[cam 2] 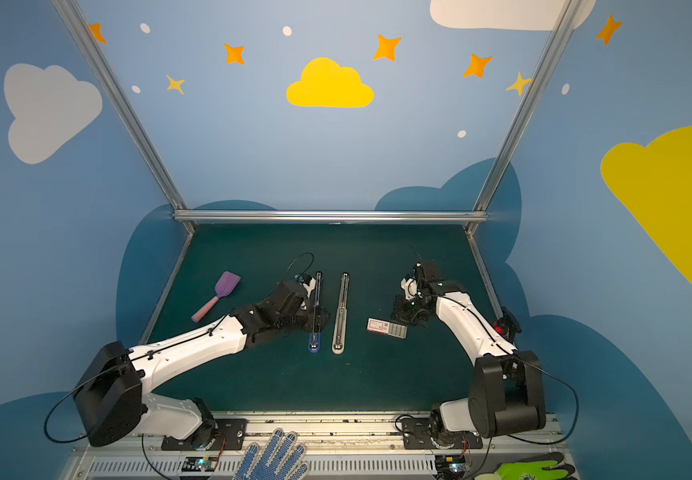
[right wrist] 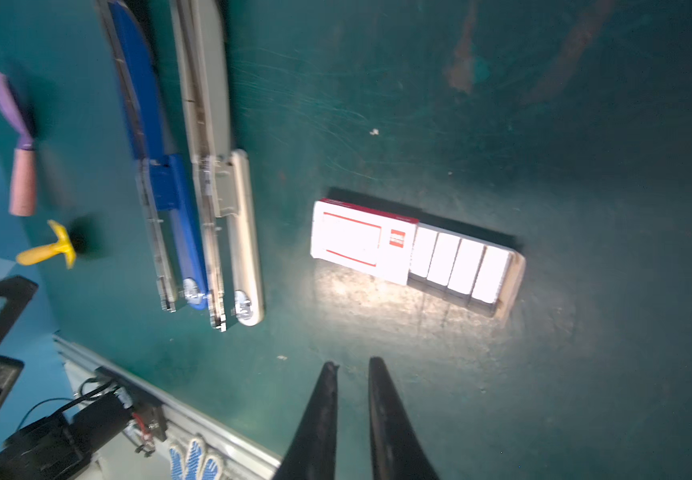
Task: Load the staples into the stapler
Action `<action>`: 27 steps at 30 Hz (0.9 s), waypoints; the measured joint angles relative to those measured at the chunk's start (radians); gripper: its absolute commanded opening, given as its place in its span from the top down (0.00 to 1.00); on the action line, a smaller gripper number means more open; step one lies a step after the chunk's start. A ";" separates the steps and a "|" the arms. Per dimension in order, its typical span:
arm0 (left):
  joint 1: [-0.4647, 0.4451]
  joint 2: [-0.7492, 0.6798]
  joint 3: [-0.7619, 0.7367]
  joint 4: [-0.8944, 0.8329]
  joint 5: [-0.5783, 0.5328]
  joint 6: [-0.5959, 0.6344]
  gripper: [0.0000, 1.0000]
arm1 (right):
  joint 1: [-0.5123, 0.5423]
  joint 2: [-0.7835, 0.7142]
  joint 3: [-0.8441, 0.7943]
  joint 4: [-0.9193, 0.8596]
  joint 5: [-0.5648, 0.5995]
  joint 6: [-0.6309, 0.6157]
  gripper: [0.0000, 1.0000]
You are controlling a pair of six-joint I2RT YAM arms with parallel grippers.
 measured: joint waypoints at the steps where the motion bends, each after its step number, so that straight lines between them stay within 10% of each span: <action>1: 0.000 0.000 -0.017 0.010 0.007 -0.019 0.27 | 0.002 0.020 -0.003 0.001 0.008 0.007 0.86; 27: -0.029 0.050 -0.032 0.114 0.106 -0.154 0.29 | -0.029 0.207 -0.030 0.014 0.186 0.107 0.81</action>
